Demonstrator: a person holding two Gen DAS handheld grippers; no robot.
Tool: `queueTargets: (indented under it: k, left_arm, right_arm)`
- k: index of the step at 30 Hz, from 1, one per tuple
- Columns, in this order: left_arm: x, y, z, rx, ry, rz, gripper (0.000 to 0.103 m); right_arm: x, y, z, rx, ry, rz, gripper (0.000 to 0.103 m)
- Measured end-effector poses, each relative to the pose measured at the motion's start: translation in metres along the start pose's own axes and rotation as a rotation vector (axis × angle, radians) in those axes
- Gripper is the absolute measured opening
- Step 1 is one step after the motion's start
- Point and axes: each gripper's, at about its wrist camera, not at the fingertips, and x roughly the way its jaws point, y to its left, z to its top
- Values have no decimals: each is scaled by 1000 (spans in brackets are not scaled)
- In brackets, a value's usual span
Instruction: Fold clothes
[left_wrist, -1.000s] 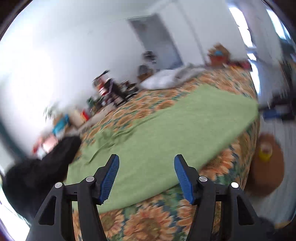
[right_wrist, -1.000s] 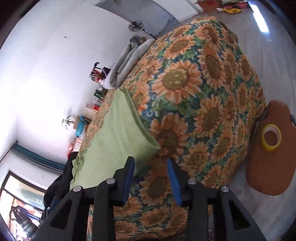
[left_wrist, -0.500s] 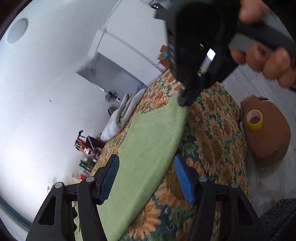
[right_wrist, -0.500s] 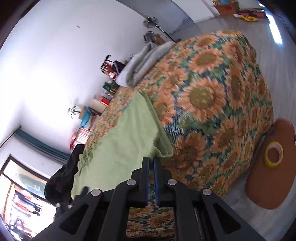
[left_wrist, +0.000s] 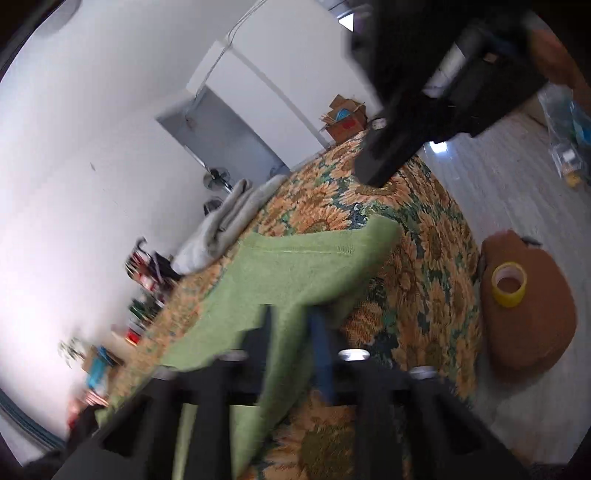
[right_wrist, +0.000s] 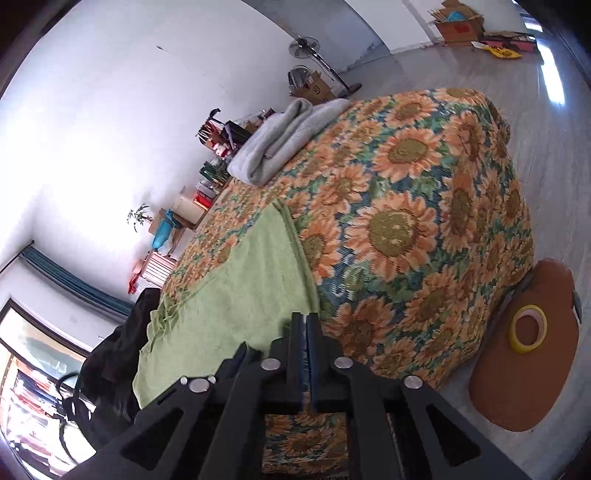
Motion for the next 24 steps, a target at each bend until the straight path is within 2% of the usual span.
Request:
queueTargets:
  k: [1, 4, 8, 10, 11, 15, 17, 20, 22, 23, 24]
  left_arm:
    - [6, 4, 1, -42, 25, -21, 3]
    - [9, 24, 1, -207, 34, -78, 3]
    - [7, 46, 1, -329, 45, -71, 3]
    - [5, 57, 1, -401, 48, -69, 3]
    - [4, 63, 0, -437, 49, -68, 3]
    - [-15, 76, -6, -511, 2, -6, 3]
    - [-24, 76, -9, -499, -16, 12, 3]
    - [-24, 77, -9, -501, -12, 9, 3]
    - [-23, 77, -10, -504, -9, 6, 3]
    - [-22, 77, -10, -505, -7, 4, 3]
    - [-22, 78, -10, -506, -6, 3, 3]
  right_arm:
    - [0, -8, 2, 18, 14, -7, 38]
    - [8, -19, 7, 78, 58, -22, 39]
    - [16, -18, 17, 121, 72, -8, 49]
    - [25, -8, 21, 97, 94, 1, 58]
    - [30, -3, 24, 88, 106, 10, 59]
    - [52, 9, 33, 112, 152, 105, 59]
    - [64, 12, 38, 142, 182, 122, 60]
    - [77, 16, 43, 172, 207, 88, 61]
    - [79, 22, 46, 153, 194, 93, 61]
    - [80, 25, 47, 135, 184, 98, 63]
    - [81, 29, 48, 117, 177, 90, 70]
